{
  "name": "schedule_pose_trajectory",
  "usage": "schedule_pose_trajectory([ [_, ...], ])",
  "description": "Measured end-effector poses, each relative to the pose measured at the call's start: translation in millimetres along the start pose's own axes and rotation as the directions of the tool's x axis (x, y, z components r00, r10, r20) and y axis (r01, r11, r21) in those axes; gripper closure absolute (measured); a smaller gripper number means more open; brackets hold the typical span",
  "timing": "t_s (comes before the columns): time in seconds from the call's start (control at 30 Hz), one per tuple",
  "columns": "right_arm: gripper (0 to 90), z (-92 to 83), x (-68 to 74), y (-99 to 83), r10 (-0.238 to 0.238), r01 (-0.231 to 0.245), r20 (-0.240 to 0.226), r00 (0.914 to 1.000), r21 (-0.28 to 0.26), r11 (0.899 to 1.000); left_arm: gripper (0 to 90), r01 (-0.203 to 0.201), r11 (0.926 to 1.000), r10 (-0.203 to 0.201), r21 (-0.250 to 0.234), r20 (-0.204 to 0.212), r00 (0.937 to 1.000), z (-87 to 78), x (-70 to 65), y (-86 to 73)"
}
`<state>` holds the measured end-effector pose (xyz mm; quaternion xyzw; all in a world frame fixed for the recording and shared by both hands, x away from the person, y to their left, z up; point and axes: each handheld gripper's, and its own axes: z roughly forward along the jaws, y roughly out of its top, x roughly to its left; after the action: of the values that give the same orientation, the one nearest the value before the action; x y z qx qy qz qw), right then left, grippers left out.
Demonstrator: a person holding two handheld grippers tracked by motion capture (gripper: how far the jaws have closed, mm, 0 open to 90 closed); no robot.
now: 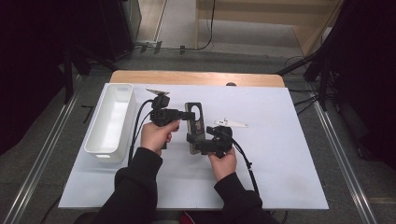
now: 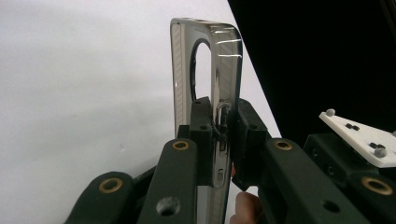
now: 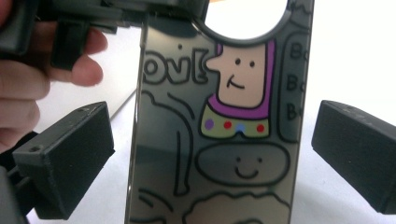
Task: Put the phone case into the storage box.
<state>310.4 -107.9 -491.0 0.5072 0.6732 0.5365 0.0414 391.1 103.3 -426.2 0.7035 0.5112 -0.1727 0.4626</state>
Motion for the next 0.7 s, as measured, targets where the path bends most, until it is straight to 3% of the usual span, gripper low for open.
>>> schedule_pose_trajectory([
  [0.23, 0.0, -10.6, -0.2, 4.6, -0.007, 0.006, -0.033, 0.9994, -0.019, 1.000, 79.8, -0.050, 0.9988, 0.050, 0.001, -0.016, 0.9986, -5.8, -2.9, 1.3],
  [0.4, 0.0, -20.2, -1.7, 11.0, -0.039, 0.040, -0.065, 0.9971, 0.006, 0.999, 79.8, -0.084, 0.9964, 0.084, 0.009, -0.024, 0.9961, -9.8, -4.9, 1.9],
  [0.57, 0.0, -27.0, -5.9, 16.3, -0.038, 0.042, -0.100, 0.9943, 0.039, 0.998, 79.7, -0.140, 0.9900, 0.140, 0.022, -0.025, 0.9898, -13.5, -8.2, 1.2],
  [0.7, 0.0, -27.9, -7.3, 16.7, -0.034, 0.042, -0.098, 0.9945, 0.076, 0.996, 79.7, -0.186, 0.9813, 0.188, 0.047, -0.036, 0.9815, -17.0, -13.0, -0.2],
])
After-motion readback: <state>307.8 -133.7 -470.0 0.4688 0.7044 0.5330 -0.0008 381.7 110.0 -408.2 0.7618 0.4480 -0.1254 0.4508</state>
